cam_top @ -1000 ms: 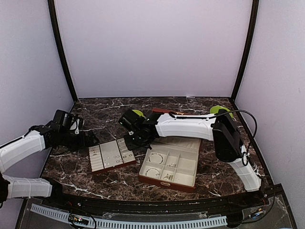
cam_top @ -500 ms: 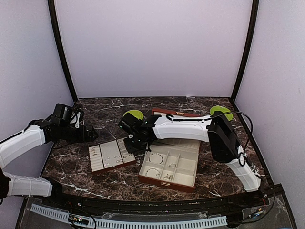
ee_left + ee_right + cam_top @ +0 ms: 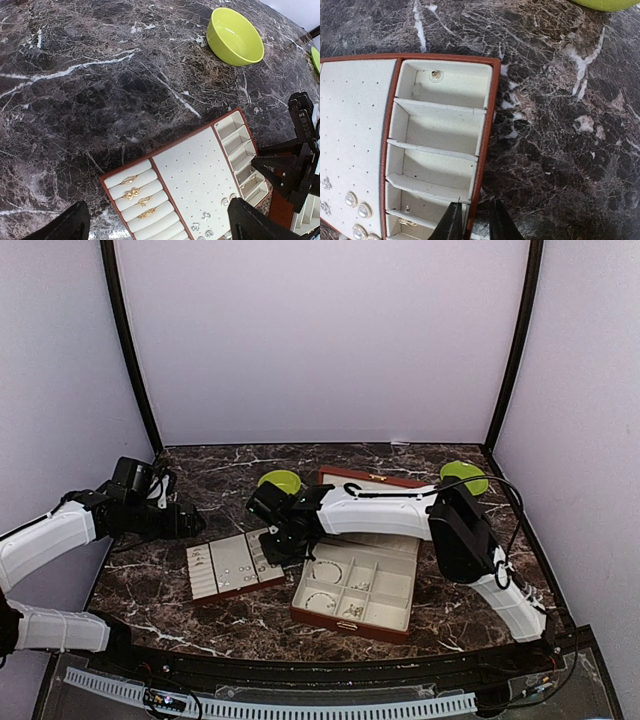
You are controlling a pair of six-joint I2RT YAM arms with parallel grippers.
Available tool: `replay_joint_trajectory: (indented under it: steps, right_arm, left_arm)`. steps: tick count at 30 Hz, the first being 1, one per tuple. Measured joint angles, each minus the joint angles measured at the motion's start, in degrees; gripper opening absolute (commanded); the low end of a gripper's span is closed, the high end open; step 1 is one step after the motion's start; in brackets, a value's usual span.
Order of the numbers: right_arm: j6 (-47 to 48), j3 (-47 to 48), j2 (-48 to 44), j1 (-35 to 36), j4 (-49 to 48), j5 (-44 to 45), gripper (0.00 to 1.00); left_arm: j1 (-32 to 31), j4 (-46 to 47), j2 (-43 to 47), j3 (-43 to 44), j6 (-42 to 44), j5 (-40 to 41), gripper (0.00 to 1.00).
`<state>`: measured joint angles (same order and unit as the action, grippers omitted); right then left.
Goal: Organize the mixed jewelry
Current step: Pick up the compartment layer from the center of the board.
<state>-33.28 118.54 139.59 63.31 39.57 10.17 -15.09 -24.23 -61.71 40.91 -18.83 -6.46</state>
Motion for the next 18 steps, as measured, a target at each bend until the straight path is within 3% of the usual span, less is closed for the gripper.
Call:
replay_joint_trajectory:
  steps: [18]
  right_arm:
    - [-2.7, 2.6, 1.5, 0.0, 0.9, -0.4, 0.04]
  left_arm:
    - [0.1, 0.0, 0.0, 0.0, 0.2, 0.5, 0.99]
